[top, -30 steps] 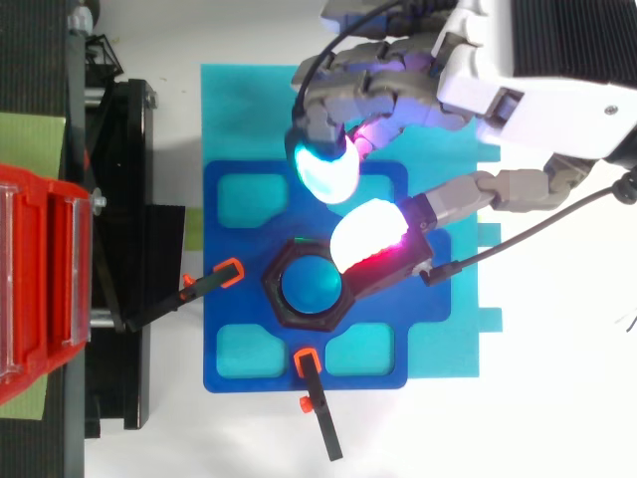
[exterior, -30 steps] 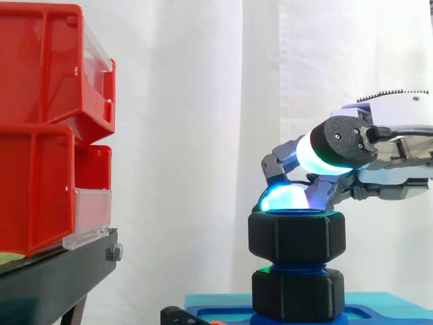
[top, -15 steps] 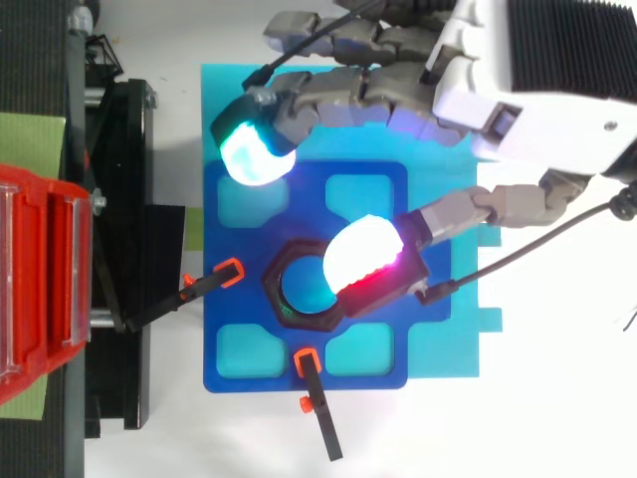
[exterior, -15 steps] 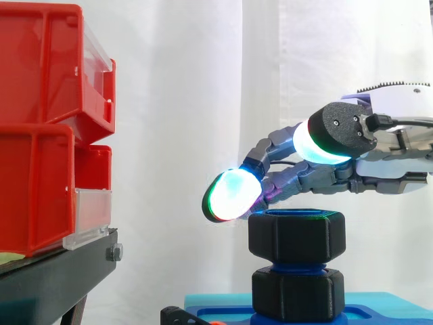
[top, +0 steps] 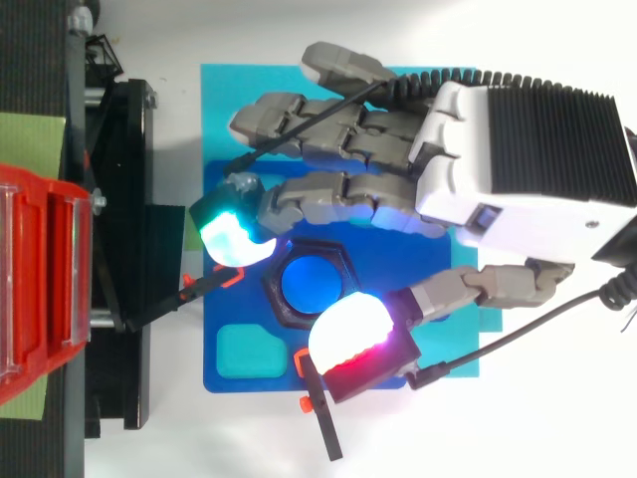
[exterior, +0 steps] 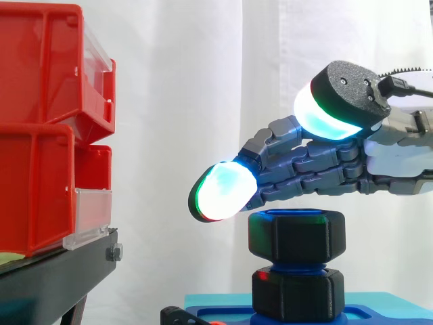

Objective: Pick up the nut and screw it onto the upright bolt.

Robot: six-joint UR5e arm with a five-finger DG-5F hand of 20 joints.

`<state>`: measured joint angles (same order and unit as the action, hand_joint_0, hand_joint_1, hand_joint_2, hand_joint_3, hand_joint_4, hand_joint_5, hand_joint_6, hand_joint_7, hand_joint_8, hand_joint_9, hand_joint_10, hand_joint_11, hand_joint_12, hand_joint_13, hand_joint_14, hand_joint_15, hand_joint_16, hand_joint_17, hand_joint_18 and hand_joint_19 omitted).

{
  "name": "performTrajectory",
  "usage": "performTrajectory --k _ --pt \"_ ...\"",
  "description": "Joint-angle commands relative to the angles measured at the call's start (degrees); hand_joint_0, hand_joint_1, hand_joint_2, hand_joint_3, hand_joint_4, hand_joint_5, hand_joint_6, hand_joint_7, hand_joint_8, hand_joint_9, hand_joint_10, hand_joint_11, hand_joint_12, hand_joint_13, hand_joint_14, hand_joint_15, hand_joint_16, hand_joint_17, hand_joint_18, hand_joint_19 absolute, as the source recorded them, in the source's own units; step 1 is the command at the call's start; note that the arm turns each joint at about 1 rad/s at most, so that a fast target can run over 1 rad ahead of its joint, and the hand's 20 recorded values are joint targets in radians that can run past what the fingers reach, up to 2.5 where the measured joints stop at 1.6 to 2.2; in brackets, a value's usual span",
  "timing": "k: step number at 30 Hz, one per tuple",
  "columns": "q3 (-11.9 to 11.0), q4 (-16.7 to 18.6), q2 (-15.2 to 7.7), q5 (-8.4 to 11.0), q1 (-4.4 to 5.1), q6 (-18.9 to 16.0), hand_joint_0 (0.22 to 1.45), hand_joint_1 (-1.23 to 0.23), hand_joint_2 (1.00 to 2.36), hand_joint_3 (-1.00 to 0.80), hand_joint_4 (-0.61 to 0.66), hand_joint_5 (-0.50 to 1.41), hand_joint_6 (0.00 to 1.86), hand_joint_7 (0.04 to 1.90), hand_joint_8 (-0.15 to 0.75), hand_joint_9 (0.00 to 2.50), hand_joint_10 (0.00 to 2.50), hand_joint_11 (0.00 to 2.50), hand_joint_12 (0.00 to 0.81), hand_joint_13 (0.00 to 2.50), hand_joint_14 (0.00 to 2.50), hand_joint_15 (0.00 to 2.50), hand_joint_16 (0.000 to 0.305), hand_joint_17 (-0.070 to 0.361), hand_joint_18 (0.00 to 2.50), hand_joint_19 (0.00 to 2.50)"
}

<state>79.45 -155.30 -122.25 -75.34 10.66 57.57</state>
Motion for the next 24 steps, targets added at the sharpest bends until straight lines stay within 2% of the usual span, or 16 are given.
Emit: performTrajectory --k 1,5,12,20,24 --pt "0.00 -0.09 -0.01 0.80 0.59 -0.09 0.45 -0.16 1.00 -0.50 0.00 -0.24 0.50 0.53 0.152 0.08 0.00 0.00 0.318 0.00 0.00 0.00 0.044 0.099 0.00 0.00" --pt "0.00 -0.27 -0.01 1.24 0.95 -0.09 0.45 -0.16 1.00 -0.50 0.03 -0.24 0.50 0.55 0.159 0.09 0.00 0.00 0.317 0.00 0.00 0.00 0.044 0.099 0.00 0.00" --pt "0.00 -0.62 -0.01 1.24 0.95 -0.09 0.46 -0.18 1.00 -0.50 0.12 -0.19 0.50 0.74 0.189 0.13 0.00 0.00 0.314 0.00 0.00 0.00 0.043 0.096 0.00 0.00" --pt "0.00 -1.24 -0.01 0.98 0.33 -0.09 0.47 -0.23 1.00 -0.50 0.17 -0.15 0.50 0.86 0.207 0.21 0.00 0.00 0.302 0.00 0.00 0.00 0.040 0.090 0.00 0.00" --pt "0.09 -1.50 -0.01 0.89 0.15 -0.18 0.48 -0.27 1.00 -0.50 0.19 -0.13 0.50 0.95 0.227 0.32 0.00 0.00 0.292 0.08 0.00 0.00 0.037 0.083 0.00 0.00"
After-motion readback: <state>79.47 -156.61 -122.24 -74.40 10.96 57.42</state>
